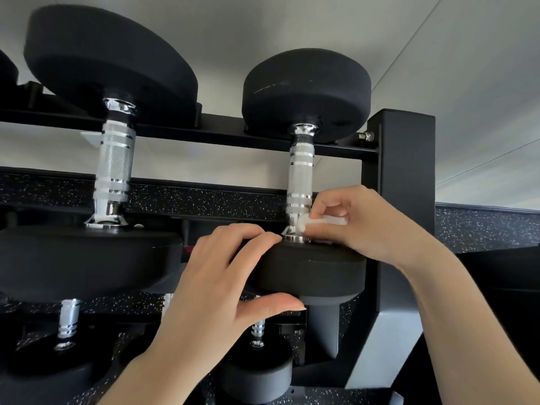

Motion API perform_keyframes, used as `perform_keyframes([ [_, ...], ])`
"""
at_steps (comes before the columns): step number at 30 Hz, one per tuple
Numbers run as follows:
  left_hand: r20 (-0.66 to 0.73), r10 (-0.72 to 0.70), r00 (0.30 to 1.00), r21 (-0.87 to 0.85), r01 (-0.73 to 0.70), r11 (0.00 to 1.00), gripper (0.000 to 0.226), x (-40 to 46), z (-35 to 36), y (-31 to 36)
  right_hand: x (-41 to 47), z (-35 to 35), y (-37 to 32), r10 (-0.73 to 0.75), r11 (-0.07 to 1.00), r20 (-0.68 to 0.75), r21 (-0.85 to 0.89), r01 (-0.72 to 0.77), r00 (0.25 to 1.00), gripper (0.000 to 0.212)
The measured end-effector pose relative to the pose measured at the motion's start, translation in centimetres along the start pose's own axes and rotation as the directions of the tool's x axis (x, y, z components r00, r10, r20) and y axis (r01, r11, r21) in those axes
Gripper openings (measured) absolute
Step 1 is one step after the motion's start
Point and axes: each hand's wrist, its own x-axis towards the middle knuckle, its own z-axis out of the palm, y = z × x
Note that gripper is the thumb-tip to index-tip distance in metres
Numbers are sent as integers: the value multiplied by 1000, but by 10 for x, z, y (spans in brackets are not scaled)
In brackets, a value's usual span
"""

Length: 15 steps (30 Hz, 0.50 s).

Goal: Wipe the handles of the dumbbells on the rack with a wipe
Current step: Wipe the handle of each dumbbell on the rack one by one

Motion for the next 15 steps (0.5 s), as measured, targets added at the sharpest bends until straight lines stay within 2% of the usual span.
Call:
perform_keyframes([
  [2, -13, 8, 1000, -3, -8, 1000, 63, 0, 1, 0, -6, 3, -11, 5, 995, -78, -97, -12, 997, 14],
  [5, -30, 18, 999, -1, -18, 1000, 63, 1, 2, 1, -10, 4, -15, -1, 992, -121, -123, -14, 993, 7],
  [10, -28, 6, 1000, -33, -7, 999, 60, 0, 3, 0, -12, 2, -22, -55, 990, -60, -132, 46, 997, 7],
  [15, -57, 17, 998, -46, -20, 999, 59, 0, 3, -1, 2, 9, -37, -69, 951, -13, -303, 62, 998, 6],
])
